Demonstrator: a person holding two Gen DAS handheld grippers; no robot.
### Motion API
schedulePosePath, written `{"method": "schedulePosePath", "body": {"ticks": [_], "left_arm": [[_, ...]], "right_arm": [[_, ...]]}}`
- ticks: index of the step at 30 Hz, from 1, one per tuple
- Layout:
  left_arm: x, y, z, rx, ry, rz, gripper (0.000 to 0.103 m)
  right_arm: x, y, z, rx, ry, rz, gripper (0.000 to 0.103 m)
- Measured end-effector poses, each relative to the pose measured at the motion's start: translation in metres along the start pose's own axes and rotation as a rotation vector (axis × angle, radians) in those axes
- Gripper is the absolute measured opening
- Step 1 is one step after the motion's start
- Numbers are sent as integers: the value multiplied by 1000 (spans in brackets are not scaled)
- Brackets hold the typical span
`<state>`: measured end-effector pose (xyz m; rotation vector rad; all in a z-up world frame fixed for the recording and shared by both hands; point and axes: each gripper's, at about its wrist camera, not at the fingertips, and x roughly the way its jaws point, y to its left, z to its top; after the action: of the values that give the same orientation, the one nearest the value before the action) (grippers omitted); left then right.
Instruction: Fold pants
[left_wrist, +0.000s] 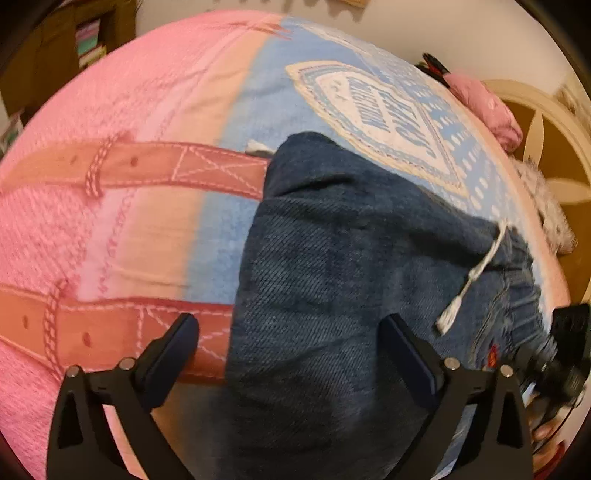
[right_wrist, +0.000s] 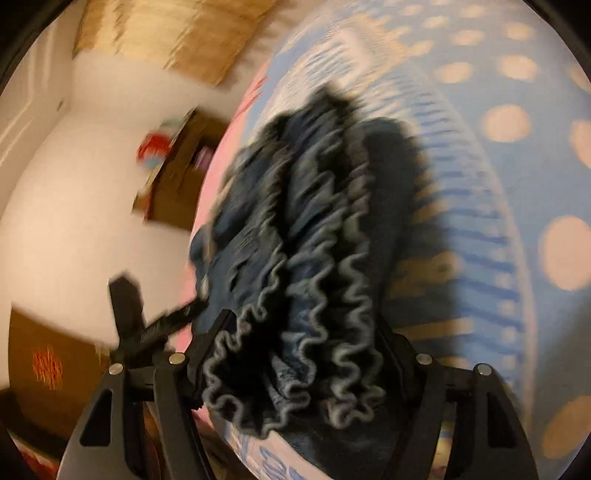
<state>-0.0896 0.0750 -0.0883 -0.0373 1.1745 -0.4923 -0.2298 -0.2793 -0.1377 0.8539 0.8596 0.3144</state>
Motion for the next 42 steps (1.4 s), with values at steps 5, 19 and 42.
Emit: {"method": "schedulePosePath", "body": {"ticks": [5, 19, 42], "left_arm": [[4, -25, -11, 91, -5, 8, 102], [5, -43, -16, 151, -39, 64, 80], [-35, -33, -9, 71, -193, 12, 22]], "right_arm": [[0, -19, 6, 103, -35, 26, 63], [21, 16, -4, -30, -35, -90, 52], [11, 92, -17, -194, -132, -139, 36]]}}
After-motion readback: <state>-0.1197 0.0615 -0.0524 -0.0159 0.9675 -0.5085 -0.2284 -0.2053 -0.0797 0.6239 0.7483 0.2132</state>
